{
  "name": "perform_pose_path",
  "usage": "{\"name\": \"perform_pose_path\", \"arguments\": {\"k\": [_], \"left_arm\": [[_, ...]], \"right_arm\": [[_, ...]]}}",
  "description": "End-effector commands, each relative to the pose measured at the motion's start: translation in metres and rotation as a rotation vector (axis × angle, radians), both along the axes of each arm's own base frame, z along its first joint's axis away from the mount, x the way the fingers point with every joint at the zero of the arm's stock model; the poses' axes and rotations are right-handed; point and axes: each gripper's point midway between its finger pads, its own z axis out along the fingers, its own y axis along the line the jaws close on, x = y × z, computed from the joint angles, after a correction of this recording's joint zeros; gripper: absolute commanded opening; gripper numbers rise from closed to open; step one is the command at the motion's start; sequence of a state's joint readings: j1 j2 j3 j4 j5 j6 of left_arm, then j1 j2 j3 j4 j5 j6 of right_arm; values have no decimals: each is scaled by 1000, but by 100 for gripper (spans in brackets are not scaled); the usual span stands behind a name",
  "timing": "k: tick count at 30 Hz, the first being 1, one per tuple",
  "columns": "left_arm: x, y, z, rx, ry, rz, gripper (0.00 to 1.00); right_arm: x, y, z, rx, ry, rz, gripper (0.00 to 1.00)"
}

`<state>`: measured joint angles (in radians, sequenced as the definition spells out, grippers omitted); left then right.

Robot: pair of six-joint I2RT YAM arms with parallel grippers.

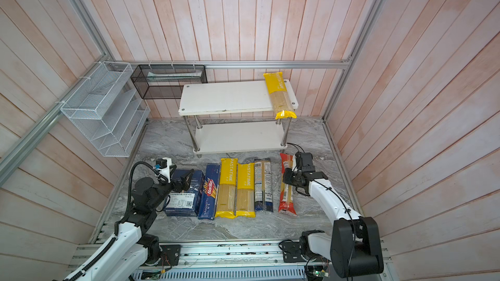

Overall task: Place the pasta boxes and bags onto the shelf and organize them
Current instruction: 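Lift the red spaghetti bag upright toward the top shelf with the right gripper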

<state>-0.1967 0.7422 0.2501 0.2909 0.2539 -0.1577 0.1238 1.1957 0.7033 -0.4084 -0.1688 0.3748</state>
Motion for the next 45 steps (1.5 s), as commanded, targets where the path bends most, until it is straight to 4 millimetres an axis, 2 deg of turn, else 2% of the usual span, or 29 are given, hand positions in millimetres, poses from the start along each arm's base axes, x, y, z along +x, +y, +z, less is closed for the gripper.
{"name": "perform_pose_path", "arguments": {"k": [1,7,20,24,30,45], "left_arm": [[-1,-1,0,7,-6,-7,100],[-1,-1,-1,7,-4,-8,100],[0,-2,-1,9,-1,-12,100],[0,-1,-1,9,-2,-10,100],[0,-1,-1,8,-3,-6,100],[0,-1,-1,8,-3,-5,100]], "right_arm": [[16,18,58,89,-144,51,23],[7,29,87,107,-160,101,21],[-10,99,162,237,-275,293,20],[-14,113,173,248,-292,328,20],[-19,122,186,241,-312,342,20],[-15,143,246,237,-401,406,18]]}}
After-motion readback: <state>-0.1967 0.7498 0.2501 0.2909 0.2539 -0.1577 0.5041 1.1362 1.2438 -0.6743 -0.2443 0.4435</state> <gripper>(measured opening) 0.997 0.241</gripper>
